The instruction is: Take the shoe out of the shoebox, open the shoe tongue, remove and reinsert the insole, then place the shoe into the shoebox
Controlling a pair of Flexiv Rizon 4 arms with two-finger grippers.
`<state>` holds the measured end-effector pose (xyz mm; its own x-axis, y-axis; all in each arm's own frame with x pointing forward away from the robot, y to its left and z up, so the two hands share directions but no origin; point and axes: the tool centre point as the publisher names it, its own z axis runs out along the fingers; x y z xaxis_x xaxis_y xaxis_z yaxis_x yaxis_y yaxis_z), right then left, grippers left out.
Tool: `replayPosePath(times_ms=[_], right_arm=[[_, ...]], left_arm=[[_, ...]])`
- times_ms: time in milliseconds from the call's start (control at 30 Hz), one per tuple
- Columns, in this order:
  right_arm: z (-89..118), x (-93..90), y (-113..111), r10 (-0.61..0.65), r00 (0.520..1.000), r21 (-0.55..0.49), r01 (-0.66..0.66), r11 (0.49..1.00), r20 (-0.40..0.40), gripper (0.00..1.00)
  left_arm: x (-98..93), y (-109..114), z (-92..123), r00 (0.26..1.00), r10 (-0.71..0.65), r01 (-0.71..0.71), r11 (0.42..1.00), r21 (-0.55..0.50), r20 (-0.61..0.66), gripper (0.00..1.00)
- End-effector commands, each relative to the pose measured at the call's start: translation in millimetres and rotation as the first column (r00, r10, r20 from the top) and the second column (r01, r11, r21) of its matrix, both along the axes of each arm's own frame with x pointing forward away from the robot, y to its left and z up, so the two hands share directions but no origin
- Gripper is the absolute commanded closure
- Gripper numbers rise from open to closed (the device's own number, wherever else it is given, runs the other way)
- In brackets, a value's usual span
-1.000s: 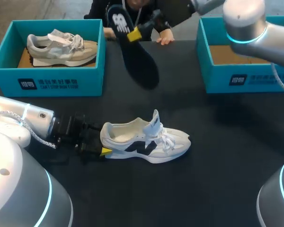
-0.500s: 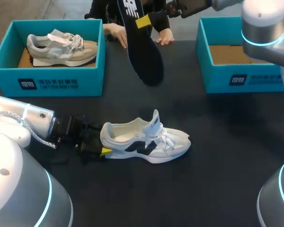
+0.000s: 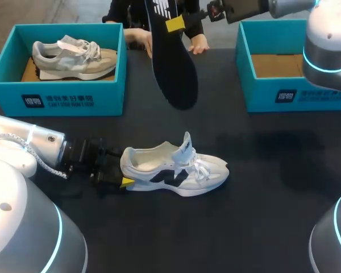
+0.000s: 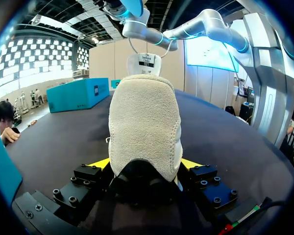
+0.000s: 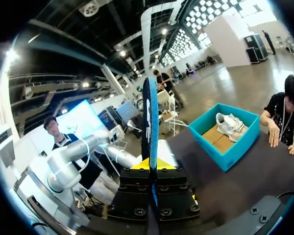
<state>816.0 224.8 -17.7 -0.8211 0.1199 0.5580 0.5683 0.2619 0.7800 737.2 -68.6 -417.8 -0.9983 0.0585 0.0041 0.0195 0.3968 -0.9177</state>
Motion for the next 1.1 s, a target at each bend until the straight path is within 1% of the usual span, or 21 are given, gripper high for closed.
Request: replayPosePath(times_ms=[33,300,433,533,667,733,1100], right_arm=[[9,-11.0,-5,-0.064,0.998,-0.041,0.064,0.997,-0.011,1.00],[30,-29.2,-10,-0.145,0.988,-0.022,0.144,0.989,-0.047,1.00],[36,-37.3,-12,-0.136,0.988,-0.025,0.135,0.991,-0.071,1.00],[39,-41.5,-15,-0.138,0.986,-0.046,0.135,0.990,-0.093,1.00],[40,-45.0,-17,-0.138,0.984,-0.052,0.133,0.990,-0.110,1.00],[43,-44.6,-17,-0.152,0.985,-0.048,0.149,0.988,-0.084,1.00],[43,-44.6,-17,-0.152,0.985,-0.048,0.149,0.988,-0.084,1.00]], left_arm=[[-1.3,-1,-4,1.000,0.002,-0.002,1.000,0.001,0.002,1.00],[-1.3,-1,-4,1.000,0.002,-0.002,1.000,0.001,0.002,1.00],[-1.3,-1,-4,1.000,0.002,-0.002,1.000,0.001,0.002,1.00],[-1.3,-1,-4,1.000,0.002,-0.002,1.000,0.001,0.002,1.00],[-1.3,-1,-4,1.000,0.002,-0.002,1.000,0.001,0.002,1.00],[-1.3,-1,-4,1.000,0.002,-0.002,1.000,0.001,0.002,1.00],[-1.3,-1,-4,1.000,0.002,-0.002,1.000,0.001,0.002,1.00]])
